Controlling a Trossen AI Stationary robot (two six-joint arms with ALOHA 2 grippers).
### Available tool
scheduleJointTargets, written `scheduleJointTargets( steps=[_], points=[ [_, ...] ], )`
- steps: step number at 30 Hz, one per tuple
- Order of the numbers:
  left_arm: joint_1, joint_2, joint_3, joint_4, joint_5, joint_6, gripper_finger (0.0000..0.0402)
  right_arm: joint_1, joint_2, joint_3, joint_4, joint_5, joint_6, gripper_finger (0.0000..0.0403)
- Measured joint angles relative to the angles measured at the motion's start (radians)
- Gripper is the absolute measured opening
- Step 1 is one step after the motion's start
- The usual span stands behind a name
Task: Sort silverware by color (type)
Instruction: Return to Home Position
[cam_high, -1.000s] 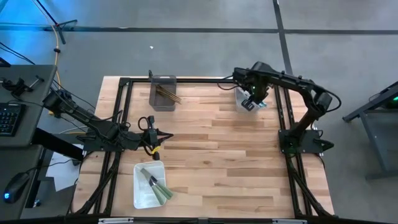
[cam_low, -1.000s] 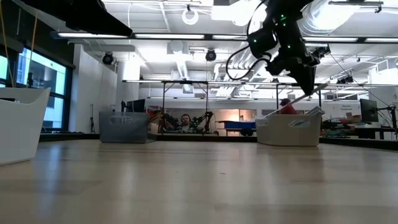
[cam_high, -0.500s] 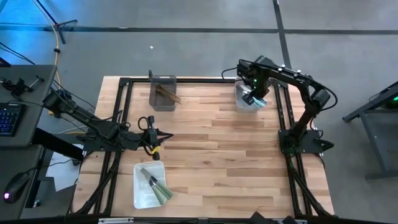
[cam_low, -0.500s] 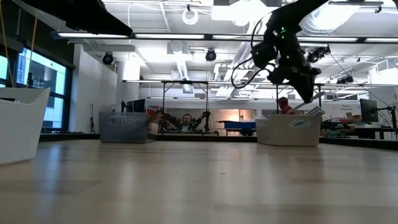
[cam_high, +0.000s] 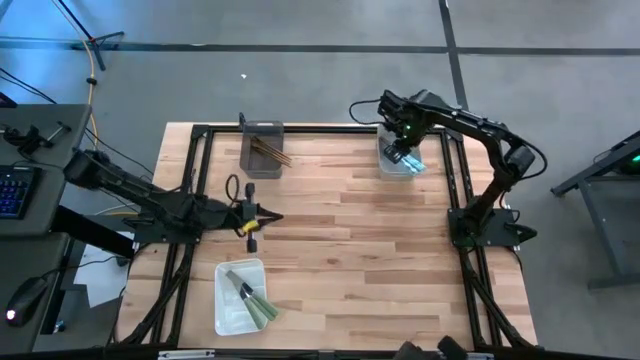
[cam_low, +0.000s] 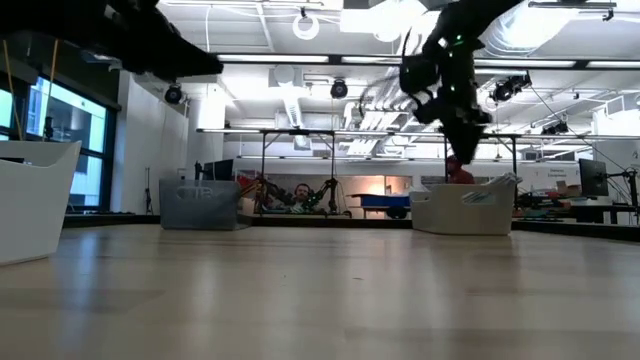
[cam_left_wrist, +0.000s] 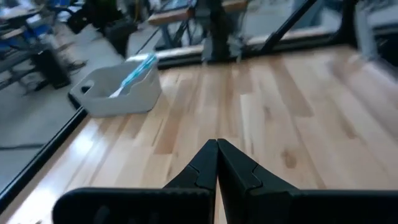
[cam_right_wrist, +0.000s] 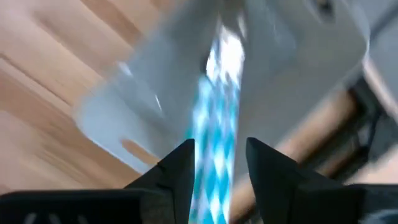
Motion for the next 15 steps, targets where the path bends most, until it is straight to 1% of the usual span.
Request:
scheduleJointTargets(
  steps=[2,4,8,9,10,13,15],
  points=[
    [0.041,-0.011,-0.032,0.052,0.081,0.007,0.0,0.02,-0.038,-0.017,0.086,-0.016,-0.038,0.012],
    [0.075,-0.03,-0.063,0.064,0.134,0.008,0.0,0.04,-0.095,-0.07,0.223,-0.062,-0.094,0.0097],
    [0.125,-0.091,-0.107,0.083,0.177,0.006,0.0,0.086,-0.249,-0.264,0.532,-0.172,-0.181,0.0023],
    [0.135,-0.107,-0.121,0.096,0.191,0.007,0.0,0.102,-0.293,-0.323,0.607,-0.183,-0.2,0.0012],
    [0.145,-0.124,-0.135,0.11,0.207,0.008,0.0,0.122,-0.341,-0.385,0.679,-0.185,-0.213,0.0008],
    [0.178,-0.179,-0.173,0.145,0.261,0.008,0.0,0.189,-0.479,-0.559,0.876,-0.192,-0.23,0.0019],
    [0.206,-0.208,-0.196,0.146,0.273,0.008,0.0,0.236,-0.574,-0.67,1.014,-0.192,-0.234,0.0016]
  ],
)
